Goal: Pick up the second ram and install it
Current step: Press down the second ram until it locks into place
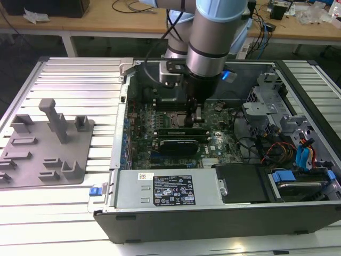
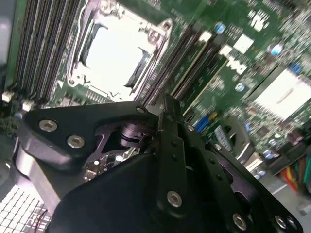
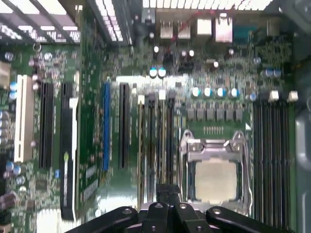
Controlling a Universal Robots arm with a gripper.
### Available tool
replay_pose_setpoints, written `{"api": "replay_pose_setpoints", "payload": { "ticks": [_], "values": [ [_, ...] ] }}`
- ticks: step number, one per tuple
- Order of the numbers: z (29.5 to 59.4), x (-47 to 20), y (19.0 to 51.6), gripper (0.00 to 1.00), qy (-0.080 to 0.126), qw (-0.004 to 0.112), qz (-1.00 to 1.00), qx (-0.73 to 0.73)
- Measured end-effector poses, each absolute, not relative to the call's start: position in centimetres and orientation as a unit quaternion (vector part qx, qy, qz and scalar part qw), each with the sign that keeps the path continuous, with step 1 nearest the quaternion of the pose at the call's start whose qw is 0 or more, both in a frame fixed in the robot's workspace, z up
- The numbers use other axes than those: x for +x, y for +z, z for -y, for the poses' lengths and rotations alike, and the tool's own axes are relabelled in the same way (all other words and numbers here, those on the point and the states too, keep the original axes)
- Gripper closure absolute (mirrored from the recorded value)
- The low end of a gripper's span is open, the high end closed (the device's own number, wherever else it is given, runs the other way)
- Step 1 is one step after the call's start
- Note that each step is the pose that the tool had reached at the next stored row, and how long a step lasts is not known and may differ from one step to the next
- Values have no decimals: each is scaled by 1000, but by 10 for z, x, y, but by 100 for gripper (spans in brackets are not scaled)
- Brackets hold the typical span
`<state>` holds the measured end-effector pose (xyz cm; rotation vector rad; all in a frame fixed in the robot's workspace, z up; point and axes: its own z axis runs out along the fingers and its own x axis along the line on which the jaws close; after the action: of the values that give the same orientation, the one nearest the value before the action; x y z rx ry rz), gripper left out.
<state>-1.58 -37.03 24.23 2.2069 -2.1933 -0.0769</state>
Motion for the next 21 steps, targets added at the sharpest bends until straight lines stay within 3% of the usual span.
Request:
{"api": "replay_pose_setpoints", "payload": {
  "ticks": [9,21],
  "values": [
    [370,-56,239,92,-25,15,705,709],
    [370,-58,230,92,-24,15,705,709]
  ]
}}
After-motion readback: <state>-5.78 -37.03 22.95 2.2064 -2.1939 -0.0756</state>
